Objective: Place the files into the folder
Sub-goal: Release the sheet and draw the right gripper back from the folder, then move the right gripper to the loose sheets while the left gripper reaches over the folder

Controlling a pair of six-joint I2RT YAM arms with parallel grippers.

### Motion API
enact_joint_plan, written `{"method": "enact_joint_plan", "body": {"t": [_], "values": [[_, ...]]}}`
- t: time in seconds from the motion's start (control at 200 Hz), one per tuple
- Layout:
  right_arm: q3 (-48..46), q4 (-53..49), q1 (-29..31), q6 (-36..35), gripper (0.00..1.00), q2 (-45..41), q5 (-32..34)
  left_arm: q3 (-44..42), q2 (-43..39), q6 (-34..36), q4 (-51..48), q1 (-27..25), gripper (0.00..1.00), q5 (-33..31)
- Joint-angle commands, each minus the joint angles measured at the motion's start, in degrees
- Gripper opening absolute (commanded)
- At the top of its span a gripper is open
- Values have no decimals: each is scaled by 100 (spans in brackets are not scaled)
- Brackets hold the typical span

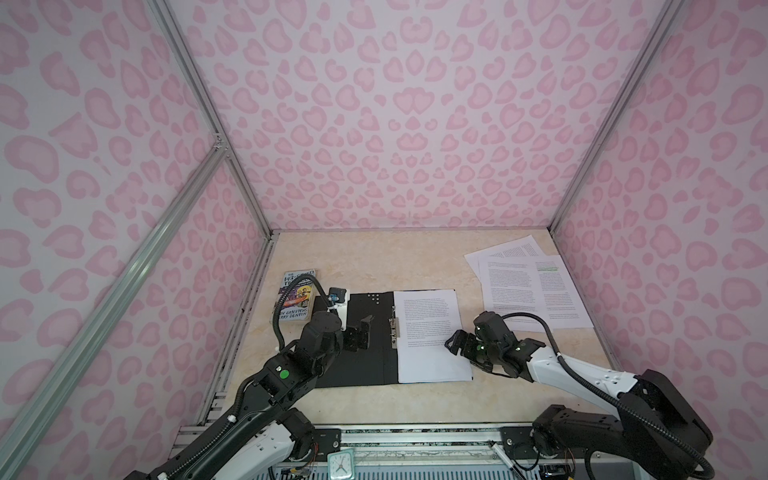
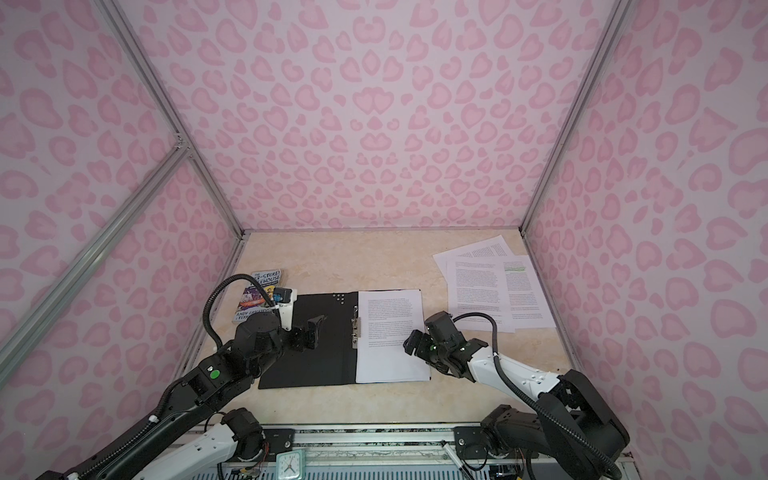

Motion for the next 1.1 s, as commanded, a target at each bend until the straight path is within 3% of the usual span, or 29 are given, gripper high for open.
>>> {"method": "enact_joint_plan", "body": {"t": [0.0,0.12,0.255,0.41,0.54,0.625,0.845,1.095], "values": [[92,-387,2,-83,95,23,106,89,1,13,46,13,96,-12],[282,-864,-235,-349,97,-93,317,97,18,10,33,5,96,13],[433,-1238,-1035,-769,98,-456,473,194,121,-8,-58,13,96,177],[683,-1206,-2573,-1687,98,-553,150,478,467,-149,-276,13,97,642],[1218,-1163,-3848,-2217,98,91,-300,716,1037,-529,-339,13,97,1477],[1591,-1051,-4369,-2437,98,660,-571,954,1553,-691,-383,13,97,2026],[2167,-411,-4893,-2422,92,1790,-614,1464,3023,-1347,27,-25,99,3589],[2525,-143,-4796,-2466,88,2833,-981,2490,4427,-1397,83,-500,94,3875]]}}
